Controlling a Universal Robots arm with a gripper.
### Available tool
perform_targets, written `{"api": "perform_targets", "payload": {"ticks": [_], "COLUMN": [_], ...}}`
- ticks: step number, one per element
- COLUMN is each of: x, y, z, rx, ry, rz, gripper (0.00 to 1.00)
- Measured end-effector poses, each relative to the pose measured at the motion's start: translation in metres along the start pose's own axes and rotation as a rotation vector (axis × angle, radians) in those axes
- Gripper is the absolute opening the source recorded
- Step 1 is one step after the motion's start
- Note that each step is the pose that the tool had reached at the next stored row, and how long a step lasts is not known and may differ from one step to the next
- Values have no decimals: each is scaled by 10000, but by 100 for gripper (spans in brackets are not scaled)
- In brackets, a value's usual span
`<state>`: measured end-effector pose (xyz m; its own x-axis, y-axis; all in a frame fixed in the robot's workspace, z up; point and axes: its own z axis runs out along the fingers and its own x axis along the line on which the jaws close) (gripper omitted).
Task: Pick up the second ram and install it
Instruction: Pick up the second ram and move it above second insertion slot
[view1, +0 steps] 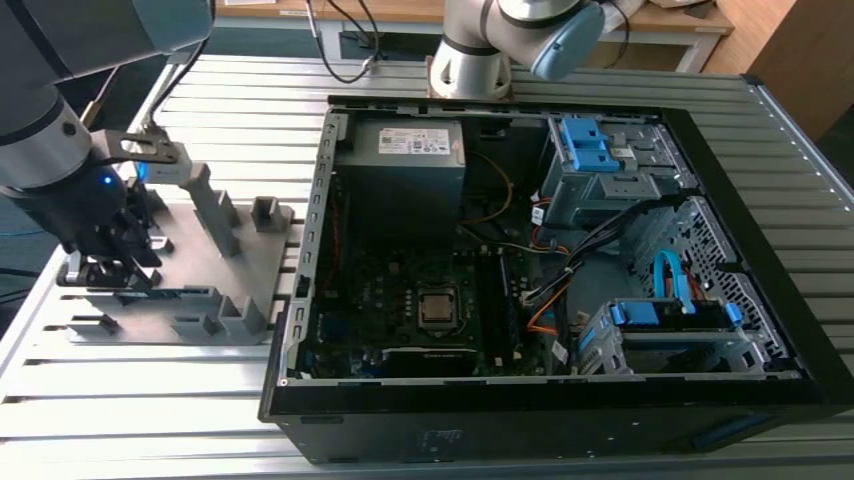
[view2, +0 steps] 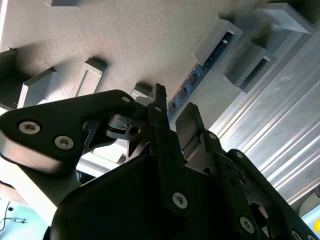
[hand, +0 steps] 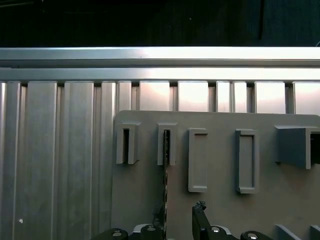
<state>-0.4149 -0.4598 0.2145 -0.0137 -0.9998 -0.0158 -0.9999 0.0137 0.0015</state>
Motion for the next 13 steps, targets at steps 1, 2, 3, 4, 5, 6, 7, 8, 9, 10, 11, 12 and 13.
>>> {"api": "perform_targets", "payload": {"ticks": [1, 2, 3, 4, 5, 6, 7, 8, 9, 10, 11, 12, 13], "x": [0, 0, 0, 0, 0, 1, 1, 1, 1, 1, 1, 1, 1], "y": [0, 0, 0, 0, 0, 0, 1, 2, 1, 1, 1, 1, 2], "z": [6, 11, 18, 25, 33, 40, 47, 54, 62, 68, 75, 83, 90], "rx": [0, 0, 1, 1, 2, 1, 0, 0, 2, 1, 1, 1, -1], "ry": [0, 0, -1, -1, -1, 0, 0, 0, -1, -1, -1, 0, 0], "rz": [0, 0, 0, 0, 0, 0, 0, 1, 0, 0, 0, 0, 0], "gripper": [36, 36, 36, 36, 36, 36, 36, 36, 36, 36, 36, 36, 36]}}
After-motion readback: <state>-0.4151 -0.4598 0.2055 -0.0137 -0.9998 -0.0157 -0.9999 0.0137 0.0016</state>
